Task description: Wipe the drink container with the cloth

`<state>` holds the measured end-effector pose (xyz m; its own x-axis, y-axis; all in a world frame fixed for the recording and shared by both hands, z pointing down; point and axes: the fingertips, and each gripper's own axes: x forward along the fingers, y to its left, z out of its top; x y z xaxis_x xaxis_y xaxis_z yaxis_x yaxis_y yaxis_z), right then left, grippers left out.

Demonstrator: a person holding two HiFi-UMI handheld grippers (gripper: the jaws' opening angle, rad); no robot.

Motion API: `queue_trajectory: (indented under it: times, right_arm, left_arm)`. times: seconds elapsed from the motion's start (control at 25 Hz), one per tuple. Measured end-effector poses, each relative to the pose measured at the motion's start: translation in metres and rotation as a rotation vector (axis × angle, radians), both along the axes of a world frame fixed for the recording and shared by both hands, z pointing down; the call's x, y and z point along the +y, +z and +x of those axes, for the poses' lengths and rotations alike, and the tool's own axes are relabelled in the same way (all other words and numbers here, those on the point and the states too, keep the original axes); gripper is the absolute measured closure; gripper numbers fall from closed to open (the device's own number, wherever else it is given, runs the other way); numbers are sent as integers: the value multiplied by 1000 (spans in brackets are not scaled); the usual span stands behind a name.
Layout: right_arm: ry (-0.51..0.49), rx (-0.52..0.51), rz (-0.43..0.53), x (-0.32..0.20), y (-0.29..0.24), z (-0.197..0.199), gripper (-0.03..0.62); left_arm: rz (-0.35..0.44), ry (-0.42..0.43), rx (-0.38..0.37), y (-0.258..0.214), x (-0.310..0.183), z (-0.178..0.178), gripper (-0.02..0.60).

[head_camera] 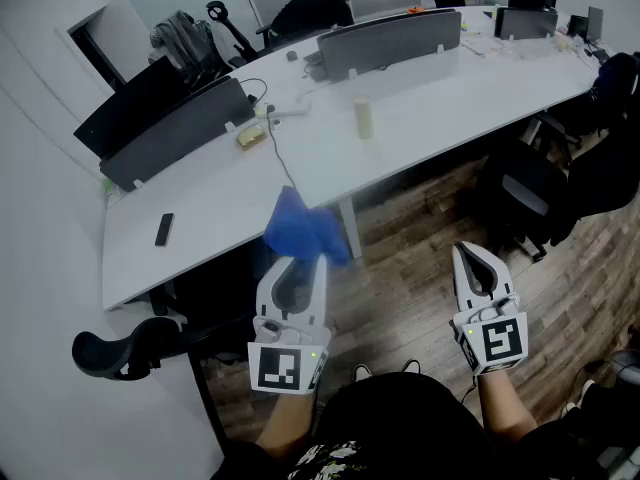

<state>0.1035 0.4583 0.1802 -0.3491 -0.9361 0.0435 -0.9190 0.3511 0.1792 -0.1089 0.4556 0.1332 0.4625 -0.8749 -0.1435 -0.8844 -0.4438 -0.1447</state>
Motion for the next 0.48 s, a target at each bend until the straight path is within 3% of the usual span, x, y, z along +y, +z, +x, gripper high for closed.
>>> queue_trajectory:
  times: [0.48]
  right_arm:
    - [-63,5,23,16,3,4,595]
  left_arm:
    - [-12,-7,-12,1,11,10,517]
